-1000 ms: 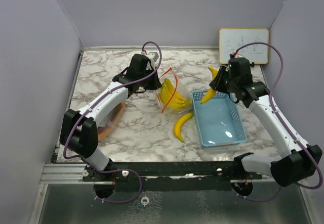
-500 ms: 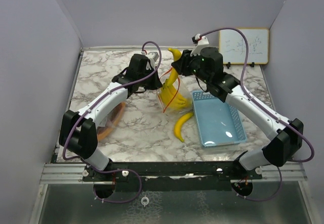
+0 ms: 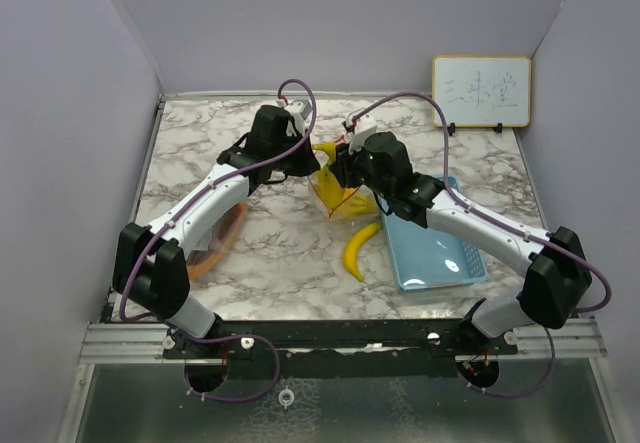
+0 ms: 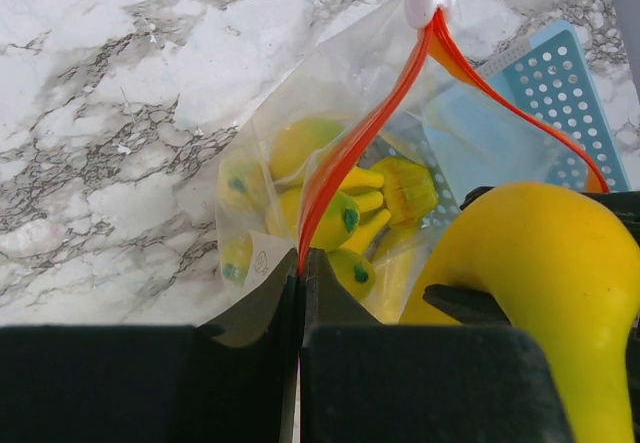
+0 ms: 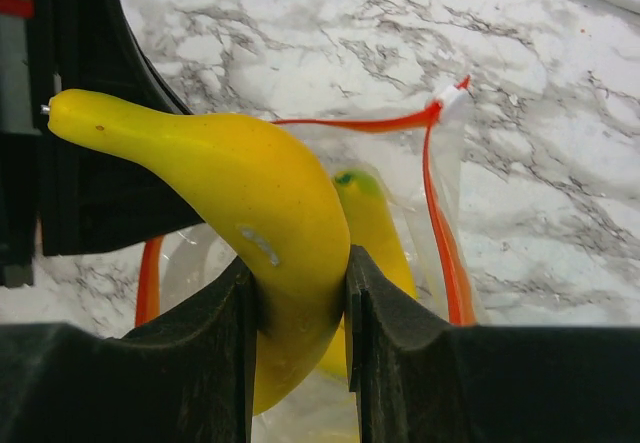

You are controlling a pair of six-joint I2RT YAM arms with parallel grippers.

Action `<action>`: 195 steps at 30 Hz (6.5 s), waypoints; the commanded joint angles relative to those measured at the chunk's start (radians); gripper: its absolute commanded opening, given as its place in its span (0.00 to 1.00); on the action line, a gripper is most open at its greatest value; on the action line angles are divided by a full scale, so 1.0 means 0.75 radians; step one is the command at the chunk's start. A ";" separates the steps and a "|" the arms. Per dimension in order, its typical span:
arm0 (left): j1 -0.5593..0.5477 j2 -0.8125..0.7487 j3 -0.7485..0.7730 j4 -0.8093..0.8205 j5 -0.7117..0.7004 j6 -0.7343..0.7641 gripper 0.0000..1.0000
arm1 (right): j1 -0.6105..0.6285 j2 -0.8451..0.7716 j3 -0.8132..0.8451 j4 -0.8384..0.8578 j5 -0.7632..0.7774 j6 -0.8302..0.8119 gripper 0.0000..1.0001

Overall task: Place the food in the zip-top bag and seal the zipper
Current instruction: Place the fake fruit in the zipper food storage bag, then pick up the fake fruit from the center of the board, then place the fake fruit in the zipper food storage bag, then zip the zipper food storage bag.

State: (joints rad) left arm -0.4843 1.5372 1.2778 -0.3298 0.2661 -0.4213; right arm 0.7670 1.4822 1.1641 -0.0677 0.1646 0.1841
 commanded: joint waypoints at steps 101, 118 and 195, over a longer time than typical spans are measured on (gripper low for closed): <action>0.003 -0.201 -0.093 0.039 0.034 -0.009 0.00 | 0.205 -0.162 0.001 -0.245 0.143 0.385 0.02; 0.003 -0.182 -0.088 0.046 0.032 -0.004 0.00 | 0.205 -0.194 0.270 -0.493 0.332 0.406 0.68; 0.014 -0.750 -0.359 0.575 0.776 0.630 0.92 | -0.086 0.066 0.936 -0.950 -1.285 -0.330 0.03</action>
State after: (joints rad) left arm -0.4774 0.9730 1.0222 -0.0078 0.7158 0.1459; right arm 0.7002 1.5738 1.8675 -0.7773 -0.7071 -0.0395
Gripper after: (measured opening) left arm 0.933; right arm 0.091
